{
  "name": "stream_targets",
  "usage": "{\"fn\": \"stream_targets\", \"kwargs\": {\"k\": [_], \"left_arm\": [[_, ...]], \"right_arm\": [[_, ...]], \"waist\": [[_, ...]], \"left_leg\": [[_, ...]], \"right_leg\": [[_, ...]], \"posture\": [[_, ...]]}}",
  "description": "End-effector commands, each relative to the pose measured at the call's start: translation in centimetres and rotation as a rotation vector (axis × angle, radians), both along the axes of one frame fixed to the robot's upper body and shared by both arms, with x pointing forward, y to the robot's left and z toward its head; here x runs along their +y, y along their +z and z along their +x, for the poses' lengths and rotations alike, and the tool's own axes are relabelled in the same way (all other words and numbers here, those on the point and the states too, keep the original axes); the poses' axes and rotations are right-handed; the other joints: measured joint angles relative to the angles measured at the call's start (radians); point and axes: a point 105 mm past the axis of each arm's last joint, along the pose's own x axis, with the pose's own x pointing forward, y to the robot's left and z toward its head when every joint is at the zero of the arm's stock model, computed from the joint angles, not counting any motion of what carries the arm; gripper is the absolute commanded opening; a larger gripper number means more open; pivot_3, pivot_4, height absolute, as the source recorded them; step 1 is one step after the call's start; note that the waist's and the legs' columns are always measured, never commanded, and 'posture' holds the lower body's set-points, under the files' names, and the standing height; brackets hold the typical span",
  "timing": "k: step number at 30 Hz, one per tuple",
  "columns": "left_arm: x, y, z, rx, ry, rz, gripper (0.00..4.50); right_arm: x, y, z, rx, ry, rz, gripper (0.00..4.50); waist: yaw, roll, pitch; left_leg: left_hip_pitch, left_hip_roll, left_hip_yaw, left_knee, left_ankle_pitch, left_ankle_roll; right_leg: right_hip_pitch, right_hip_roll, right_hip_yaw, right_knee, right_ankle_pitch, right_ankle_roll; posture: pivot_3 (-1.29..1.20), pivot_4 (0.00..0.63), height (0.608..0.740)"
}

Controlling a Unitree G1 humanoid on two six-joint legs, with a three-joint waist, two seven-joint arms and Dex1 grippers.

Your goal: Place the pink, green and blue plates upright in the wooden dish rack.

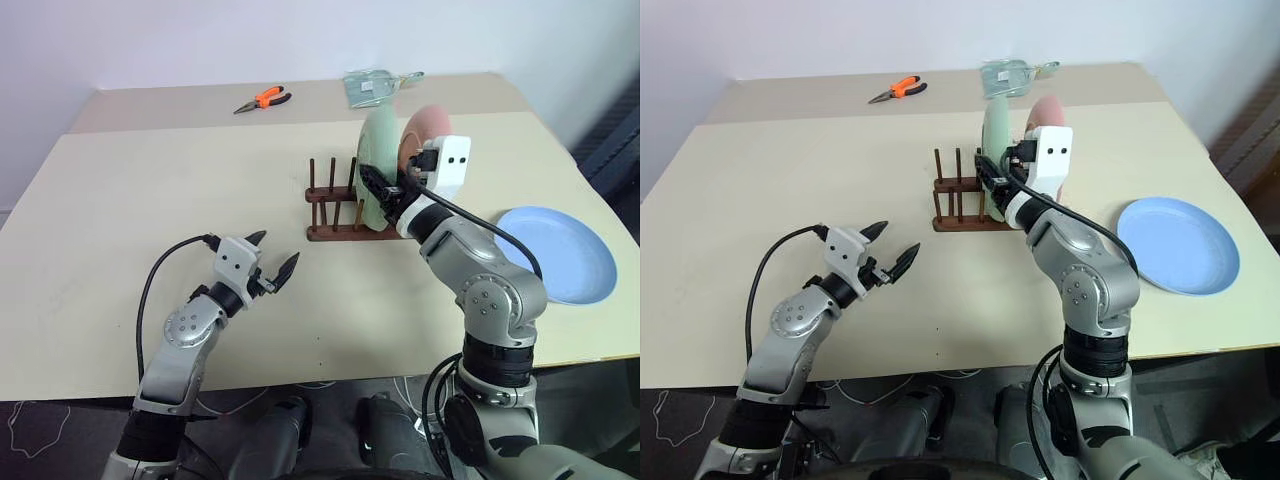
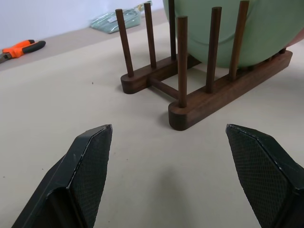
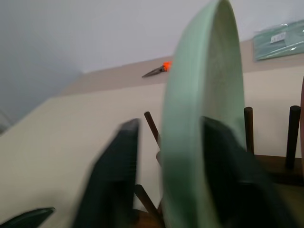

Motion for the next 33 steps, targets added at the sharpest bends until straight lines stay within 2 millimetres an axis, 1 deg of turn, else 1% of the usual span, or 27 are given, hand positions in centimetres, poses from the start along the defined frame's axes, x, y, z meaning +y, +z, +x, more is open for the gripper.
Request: {"fn": "stream_targets", "kwargs": {"k": [1, 2, 5, 7, 9, 12, 13, 14, 16, 18, 19, 20, 21, 22, 25, 27, 29, 31, 33], "left_arm": [[-0.6, 1.1, -0.3, -0.055, -0.024, 0.006, 3.95], [-0.6, 1.0, -0.3, -0.051, -0.027, 0.002, 3.95], [-0.6, 1.0, -0.2, -0.041, -0.033, -0.010, 3.95], [-0.7, 1.2, -0.2, -0.024, -0.048, -0.061, 4.48], [-0.7, 1.3, -0.2, -0.018, -0.058, -0.076, 4.48], [-1.0, 1.2, -0.3, -0.022, -0.080, -0.046, 4.48], [-1.1, 1.2, -0.2, -0.025, -0.081, -0.042, 4.48], [-1.1, 1.1, -0.2, -0.023, -0.083, -0.043, 4.49], [-1.4, 1.1, -0.2, -0.025, -0.099, -0.039, 4.49], [-1.7, 1.0, -0.3, -0.017, -0.127, -0.042, 4.49], [-2.1, 1.0, -0.4, -0.013, -0.153, -0.039, 4.49], [-2.4, 0.9, -0.6, -0.009, -0.180, -0.036, 4.49], [-2.8, 0.9, -0.7, -0.003, -0.211, -0.034, 4.49], [-3.1, 0.8, -0.9, 0.005, -0.238, -0.033, 4.49], [-3.8, 0.6, -1.3, 0.019, -0.298, -0.018, 4.49], [-4.0, 0.4, -1.3, 0.024, -0.312, -0.007, 4.49], [-4.2, 0.3, -1.3, 0.029, -0.330, 0.004, 4.49], [-4.2, 0.2, -1.4, 0.032, -0.340, 0.006, 4.49], [-4.2, 0.2, -1.5, 0.033, -0.341, 0.007, 4.49]], "right_arm": [[0.5, 2.4, -0.6, -0.130, 0.009, -0.037, 3.77], [0.4, 3.1, -0.7, -0.185, -0.003, -0.076, 4.20], [0.2, 4.5, -1.2, -0.308, -0.024, -0.169, 4.20], [-0.5, 6.3, -1.7, -0.430, -0.051, -0.244, 4.27], [-0.9, 7.4, -2.2, -0.513, -0.054, -0.293, 4.27], [-2.4, 9.2, -2.9, -0.603, -0.072, -0.332, 4.27], [-3.3, 9.9, -3.1, -0.630, -0.099, -0.342, 4.27], [-4.3, 10.5, -3.2, -0.651, -0.132, -0.353, 4.39], [-7.7, 11.5, -3.0, -0.656, -0.250, -0.360, 4.39], [-11.7, 11.5, -2.8, -0.611, -0.383, -0.374, 4.39], [-13.6, 11.0, -2.7, -0.574, -0.436, -0.396, 4.39], [-15.1, 10.3, -2.7, -0.532, -0.470, -0.414, 4.39], [-16.3, 8.9, -2.6, -0.461, -0.484, -0.446, 4.39], [-17.1, 7.5, -2.6, -0.393, -0.481, -0.480, 4.39], [-18.1, 2.2, -3.1, -0.199, -0.417, -0.613, 4.39], [-18.7, -0.6, -3.5, -0.087, -0.410, -0.620, 4.39], [-18.7, -3.6, -4.0, 0.020, -0.387, -0.662, 4.39], [-18.7, -5.8, -4.4, 0.106, -0.380, -0.679, 4.39], [-19.5, -7.4, -4.5, 0.174, -0.426, -0.703, 4.39]], "waist": [[0.000, 0.000, 0.000], [-0.001, 0.000, 0.000], [0.000, 0.000, 0.000], [0.001, 0.000, 0.000], [0.001, 0.000, 0.000], [0.001, 0.000, 0.000], [0.002, 0.000, 0.000], [0.002, 0.000, 0.000], [0.004, 0.000, 0.000], [0.006, 0.000, 0.000], [0.008, 0.000, 0.000], [0.013, 0.000, 0.000], [0.016, 0.000, 0.000], [0.020, 0.000, 0.000], [0.024, 0.002, 0.000], [0.024, 0.005, 0.001], [0.024, 0.008, 0.001], [0.025, 0.008, 0.001], [0.026, 0.008, 0.001]], "left_leg": [[0.000, 0.000, 0.000, 0.000, 0.000, 0.000], [0.000, 0.000, 0.000, 0.000, 0.000, 0.000], [0.000, 0.000, 0.000, 0.000, 0.000, 0.000], [0.000, 0.000, 0.000, 0.000, 0.000, 0.000], [0.000, 0.000, 0.000, 0.000, 0.000, 0.000], [0.000, 0.000, 0.000, 0.000, 0.000, 0.000], [0.000, 0.000, 0.000, 0.000, 0.000, 0.000], [0.000, 0.000, 0.000, 0.000, 0.000, 0.000], [0.000, 0.000, 0.000, 0.001, 0.000, 0.000], [0.000, 0.000, 0.000, 0.001, -0.001, 0.001], [0.000, 0.000, 0.000, 0.001, -0.001, 0.001], [-0.001, 0.000, 0.000, 0.001, -0.001, 0.002], [0.000, 0.000, 0.000, 0.001, -0.001, 0.002], [0.000, 0.000, 0.000, 0.001, -0.001, 0.002], [0.000, 0.000, 0.001, 0.000, -0.001, 0.003], [0.000, 0.000, 0.001, 0.001, -0.001, 0.003], [0.000, 0.000, 0.002, 0.001, -0.001, 0.003], [0.000, 0.000, 0.002, 0.002, -0.001, 0.003], [0.000, 0.000, 0.002, 0.002, -0.001, 0.003]], "right_leg": [[0.000, 0.000, 0.000, 0.000, 0.000, 0.000], [0.000, 0.000, 0.000, 0.000, 0.000, 0.000], [0.000, 0.000, 0.000, 0.000, 0.000, 0.000], [0.000, 0.000, 0.000, 0.000, 0.000, 0.000], [0.000, 0.000, 0.000, 0.000, 0.000, 0.000], [0.000, 0.000, -0.001, -0.001, 0.000, 0.000], [0.000, 0.000, -0.001, -0.001, 0.000, 0.000], [0.000, 0.000, -0.001, -0.001, 0.000, 0.000], [0.001, 0.000, -0.001, -0.001, 0.000, 0.000], [0.002, 0.000, -0.001, -0.002, 0.000, 0.000], [0.002, 0.000, -0.001, -0.002, 0.000, 0.000], [0.002, -0.001, -0.001, -0.003, 0.000, 0.000], [0.003, -0.001, -0.001, -0.004, 0.000, 0.000], [0.003, -0.001, -0.001, -0.004, 0.000, 0.000], [0.002, -0.001, -0.001, -0.004, 0.000, 0.000], [0.002, -0.001, -0.001, -0.004, 0.000, 0.000], [0.002, -0.001, 0.000, -0.004, 0.000, 0.000], [0.002, -0.001, 0.000, -0.003, 0.000, 0.000], [0.002, -0.001, 0.000, -0.003, 0.000, 0.000]], "posture": [[0.00, 0.150, 0.740], [0.00, 0.150, 0.740], [0.00, 0.150, 0.740], [0.00, 0.150, 0.740], [0.00, 0.150, 0.740], [0.00, 0.150, 0.740], [0.00, 0.150, 0.740], [0.00, 0.150, 0.740], [0.00, 0.150, 0.740], [0.00, 0.150, 0.740], [0.00, 0.150, 0.740], [0.00, 0.150, 0.740], [0.00, 0.150, 0.740], [0.00, 0.150, 0.740], [0.00, 0.150, 0.740], [0.00, 0.150, 0.740], [0.00, 0.150, 0.740], [0.00, 0.150, 0.740], [0.00, 0.150, 0.740]]}}
